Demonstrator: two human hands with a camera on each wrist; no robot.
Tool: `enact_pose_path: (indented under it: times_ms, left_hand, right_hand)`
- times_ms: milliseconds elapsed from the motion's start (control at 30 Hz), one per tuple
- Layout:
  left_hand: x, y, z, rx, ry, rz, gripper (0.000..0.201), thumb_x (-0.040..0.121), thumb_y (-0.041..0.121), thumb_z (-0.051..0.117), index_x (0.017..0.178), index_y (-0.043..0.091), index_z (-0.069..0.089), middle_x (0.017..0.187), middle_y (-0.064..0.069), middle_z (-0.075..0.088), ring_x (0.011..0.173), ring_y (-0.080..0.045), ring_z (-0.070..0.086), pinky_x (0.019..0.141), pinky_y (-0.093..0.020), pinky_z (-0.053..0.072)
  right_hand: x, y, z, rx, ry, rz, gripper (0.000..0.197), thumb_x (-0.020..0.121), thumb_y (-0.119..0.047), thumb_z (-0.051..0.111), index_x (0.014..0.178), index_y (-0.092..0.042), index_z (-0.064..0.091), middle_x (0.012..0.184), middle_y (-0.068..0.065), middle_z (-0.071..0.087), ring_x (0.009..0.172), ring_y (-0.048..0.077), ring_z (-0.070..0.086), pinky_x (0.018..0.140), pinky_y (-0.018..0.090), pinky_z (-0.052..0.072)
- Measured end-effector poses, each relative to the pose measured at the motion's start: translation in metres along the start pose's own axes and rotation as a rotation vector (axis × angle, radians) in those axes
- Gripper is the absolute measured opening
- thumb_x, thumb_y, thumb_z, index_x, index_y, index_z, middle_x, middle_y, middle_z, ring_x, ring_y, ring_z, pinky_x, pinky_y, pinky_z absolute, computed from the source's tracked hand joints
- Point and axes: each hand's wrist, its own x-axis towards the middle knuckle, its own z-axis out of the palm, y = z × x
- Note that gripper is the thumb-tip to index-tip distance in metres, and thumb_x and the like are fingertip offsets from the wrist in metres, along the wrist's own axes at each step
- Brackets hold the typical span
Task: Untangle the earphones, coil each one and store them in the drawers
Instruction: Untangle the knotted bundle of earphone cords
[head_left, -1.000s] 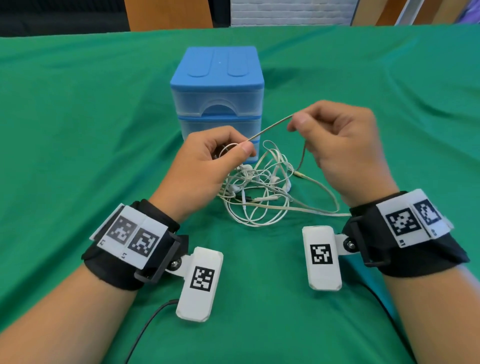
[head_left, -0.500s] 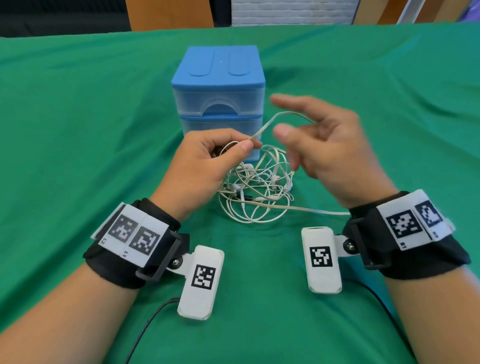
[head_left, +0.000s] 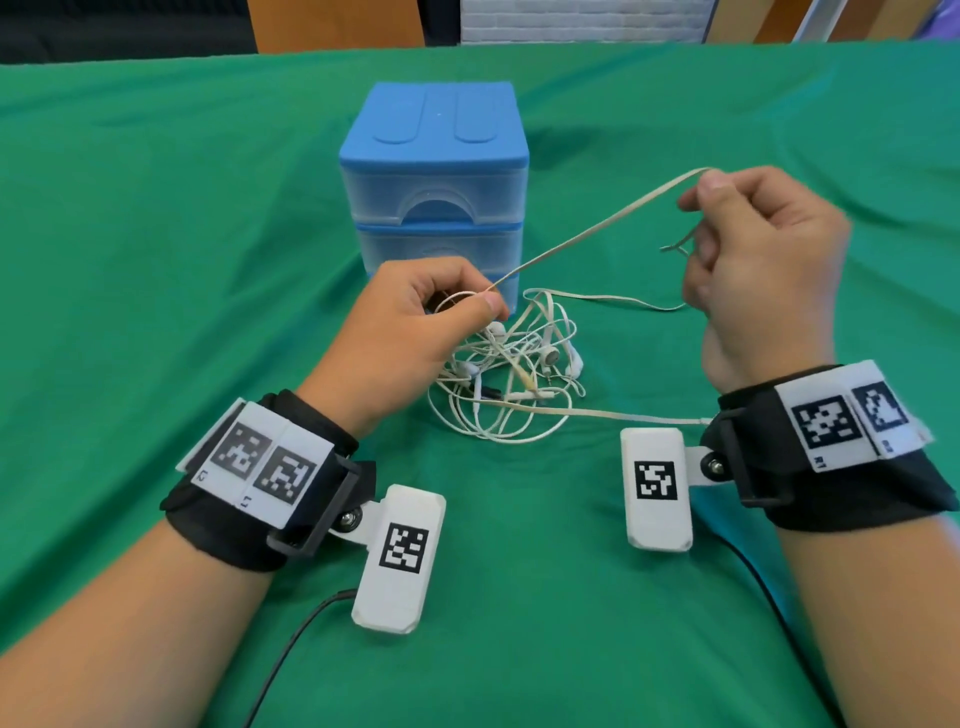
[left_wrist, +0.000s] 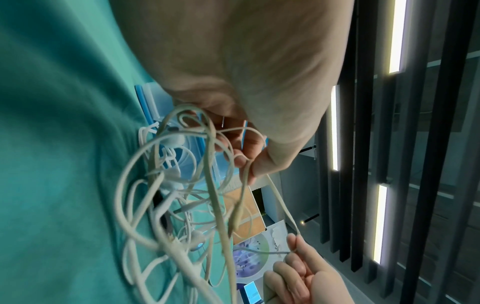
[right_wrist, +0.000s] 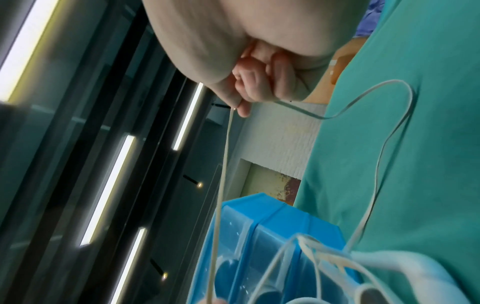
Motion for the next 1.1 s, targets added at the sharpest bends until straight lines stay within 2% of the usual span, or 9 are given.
enact_pose_path:
  times_ms: [200, 333, 433, 500, 600, 733, 867, 967, 1100]
  left_hand:
    - [0.000, 0.001, -0.002, 0.012, 0.045, -0.054, 0.017, 0.090, 0.017, 0.062, 0.074, 0.013, 0.068, 0.066, -0.009, 0.046, 0.063, -0.016, 0.036, 0.055, -0.024, 0.030]
    - [0.002, -0.002, -0.005, -0.015, 0.090, -0.060, 0.020, 0.091, 0.023, 0.062, 0.077, 0.019, 0.074, 0.083, -0.026, 0.061, 0.071, -0.016, 0.044, 0.066, -0.031, 0.038]
    - [0.002, -0.004, -0.004, 0.007, 0.074, -0.059, 0.021, 0.095, 0.022, 0.063, 0.079, 0.021, 0.075, 0.081, -0.021, 0.063, 0.071, -0.012, 0.046, 0.069, -0.032, 0.039]
    - [0.001, -0.003, -0.004, 0.011, 0.070, -0.055, 0.021, 0.095, 0.020, 0.063, 0.079, 0.019, 0.075, 0.073, -0.007, 0.061, 0.069, -0.010, 0.045, 0.069, -0.031, 0.039]
    - [0.002, -0.003, -0.004, 0.014, 0.087, -0.039, 0.020, 0.095, 0.022, 0.063, 0.080, 0.019, 0.075, 0.072, -0.012, 0.061, 0.068, -0.011, 0.042, 0.067, -0.031, 0.037]
    - [0.002, -0.005, -0.005, -0.031, 0.104, -0.057, 0.019, 0.097, 0.015, 0.061, 0.088, 0.015, 0.078, 0.059, 0.005, 0.048, 0.060, -0.012, 0.037, 0.055, -0.021, 0.031]
    - [0.003, -0.009, -0.005, 0.020, 0.064, -0.087, 0.016, 0.095, 0.012, 0.065, 0.096, 0.020, 0.079, 0.065, -0.003, 0.061, 0.064, -0.010, 0.050, 0.061, -0.021, 0.041]
    - [0.002, -0.011, -0.005, 0.088, 0.016, -0.085, 0.017, 0.092, 0.013, 0.068, 0.094, 0.025, 0.079, 0.084, -0.010, 0.073, 0.072, -0.013, 0.056, 0.070, -0.026, 0.046]
    - [0.001, -0.008, -0.005, 0.147, -0.072, -0.072, 0.025, 0.090, 0.004, 0.065, 0.097, 0.022, 0.079, 0.089, -0.004, 0.077, 0.076, -0.018, 0.064, 0.074, -0.030, 0.054]
  right_hand:
    - [0.013, 0.002, -0.017, 0.188, 0.234, 0.104, 0.029, 0.099, -0.016, 0.055, 0.070, -0.016, 0.056, 0.049, -0.004, 0.027, 0.042, 0.013, 0.016, 0.046, 0.018, 0.016]
    - [0.017, 0.004, -0.022, 0.205, 0.242, 0.171, 0.027, 0.098, -0.015, 0.056, 0.071, -0.016, 0.059, 0.050, -0.002, 0.026, 0.041, 0.013, 0.016, 0.046, 0.019, 0.013]
    - [0.015, 0.006, -0.019, 0.169, 0.207, 0.168, 0.026, 0.096, -0.013, 0.057, 0.072, -0.017, 0.063, 0.054, 0.001, 0.031, 0.044, 0.014, 0.017, 0.046, 0.020, 0.014]
    - [0.015, 0.005, -0.017, 0.161, 0.200, 0.147, 0.024, 0.095, -0.012, 0.057, 0.074, -0.017, 0.065, 0.054, 0.001, 0.034, 0.044, 0.014, 0.018, 0.045, 0.019, 0.015]
    - [0.016, 0.002, -0.018, 0.141, 0.218, 0.110, 0.019, 0.089, -0.008, 0.056, 0.077, -0.015, 0.068, 0.055, 0.001, 0.038, 0.044, 0.015, 0.023, 0.046, 0.020, 0.017]
    - [0.015, 0.000, -0.018, 0.071, 0.238, 0.041, 0.031, 0.075, -0.004, 0.046, 0.090, -0.007, 0.074, 0.063, 0.001, 0.047, 0.046, 0.018, 0.031, 0.047, 0.025, 0.017]
    - [0.009, -0.003, -0.012, 0.036, 0.210, -0.125, 0.038, 0.072, 0.001, 0.046, 0.098, -0.005, 0.074, 0.063, -0.003, 0.046, 0.054, 0.015, 0.032, 0.050, 0.029, 0.022]
    - [0.003, -0.009, -0.006, -0.012, 0.180, -0.252, 0.042, 0.068, 0.001, 0.046, 0.096, -0.011, 0.075, 0.074, 0.002, 0.051, 0.069, 0.014, 0.043, 0.058, 0.024, 0.032]
    - [-0.003, -0.023, 0.006, -0.137, -0.049, -0.300, 0.037, 0.072, 0.003, 0.046, 0.093, -0.010, 0.074, 0.069, 0.007, 0.055, 0.066, 0.016, 0.045, 0.057, 0.022, 0.033]
